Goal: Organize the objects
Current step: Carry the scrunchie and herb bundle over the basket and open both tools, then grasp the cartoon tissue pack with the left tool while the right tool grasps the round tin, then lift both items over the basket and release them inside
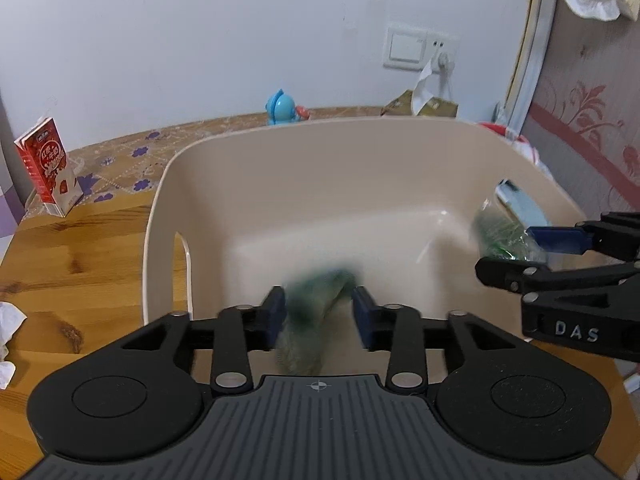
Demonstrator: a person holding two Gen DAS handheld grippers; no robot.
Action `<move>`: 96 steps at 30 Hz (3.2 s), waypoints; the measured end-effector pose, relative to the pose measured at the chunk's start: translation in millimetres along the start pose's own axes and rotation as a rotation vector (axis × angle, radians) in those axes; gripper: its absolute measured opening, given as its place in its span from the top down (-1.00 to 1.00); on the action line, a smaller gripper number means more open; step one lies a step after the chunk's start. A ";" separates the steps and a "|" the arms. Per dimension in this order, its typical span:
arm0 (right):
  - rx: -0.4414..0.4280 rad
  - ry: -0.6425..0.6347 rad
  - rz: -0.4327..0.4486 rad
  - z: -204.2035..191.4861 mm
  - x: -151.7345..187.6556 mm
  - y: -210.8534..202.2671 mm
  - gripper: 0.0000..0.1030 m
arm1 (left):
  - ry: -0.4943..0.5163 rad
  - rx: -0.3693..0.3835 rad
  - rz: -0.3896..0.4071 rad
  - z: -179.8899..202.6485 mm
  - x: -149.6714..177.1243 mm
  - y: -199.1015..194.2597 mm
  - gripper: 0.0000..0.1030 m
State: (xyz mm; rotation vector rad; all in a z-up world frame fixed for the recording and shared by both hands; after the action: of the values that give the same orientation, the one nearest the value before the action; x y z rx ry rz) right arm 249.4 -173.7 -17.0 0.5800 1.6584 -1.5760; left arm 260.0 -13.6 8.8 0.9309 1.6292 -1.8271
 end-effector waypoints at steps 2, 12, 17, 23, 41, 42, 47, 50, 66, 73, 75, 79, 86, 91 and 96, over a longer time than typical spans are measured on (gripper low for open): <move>0.015 -0.004 0.016 0.9 -1.0 -5.0 -0.32 | -0.003 0.016 0.021 0.8 -2.8 -8.1 -0.05; 0.052 0.012 0.162 -1.1 6.3 -66.3 -1.00 | -0.007 -0.014 0.109 -4.1 -0.6 -65.8 -0.63; 0.034 0.040 0.181 0.1 20.2 -88.9 -1.00 | -0.001 -0.023 0.113 -9.6 14.1 -89.4 -0.64; 0.036 0.018 0.141 -4.9 46.0 -95.0 -1.00 | 0.020 -0.027 0.081 -13.9 43.0 -103.8 -0.64; -0.065 0.037 -0.039 -18.9 111.9 -54.0 -1.00 | 0.018 0.010 -0.071 2.9 99.1 -72.9 -0.64; -0.068 0.036 -0.042 -19.9 113.3 -52.3 -1.00 | 0.015 0.014 -0.076 3.4 99.9 -71.0 -0.64; -0.086 0.045 -0.051 -20.2 116.3 -43.0 -1.00 | 0.008 0.028 -0.098 5.4 101.5 -63.0 -0.64; -0.105 0.070 -0.051 -19.1 117.4 -39.8 -0.89 | -0.002 0.034 -0.111 5.3 102.5 -58.1 -0.63; -0.150 0.098 -0.077 -25.4 119.6 -36.1 0.02 | -0.022 0.070 -0.120 -1.4 101.7 -52.5 0.10; -0.141 0.099 -0.051 -25.5 119.6 -50.8 0.02 | -0.011 0.081 -0.084 -0.6 99.9 -69.2 0.10; -0.139 0.100 -0.038 -23.7 118.9 -57.0 0.02 | -0.001 0.083 -0.071 0.3 98.9 -76.5 0.11; -0.130 0.100 -0.003 -20.4 115.3 -71.5 0.02 | 0.004 0.090 -0.040 0.7 96.3 -92.0 0.11; -0.113 0.108 0.078 -9.6 98.3 -98.2 0.02 | 0.006 0.092 0.037 1.1 84.8 -122.3 0.11; -0.094 0.091 0.145 -4.8 80.5 -115.3 0.02 | 0.010 0.097 0.103 1.6 68.9 -142.7 0.11; -0.077 0.075 0.203 1.1 56.4 -125.0 0.02 | 0.009 0.100 0.158 -0.7 51.0 -154.2 0.11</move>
State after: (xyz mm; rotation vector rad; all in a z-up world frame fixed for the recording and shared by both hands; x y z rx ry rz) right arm 119.7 -201.4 18.0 0.7495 1.6512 -1.3537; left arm 110.7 12.5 66.9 1.0806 1.4372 -1.8111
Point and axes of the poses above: each gripper's, at about its wrist camera, not at the fingertips, and y roughly the way its jaws point, z to its right, x to its underside, the point moved 1 cm from there along y, roughly the way its jaws point, and after that the axes turned 5 degrees about z, right-handed, at the moved point
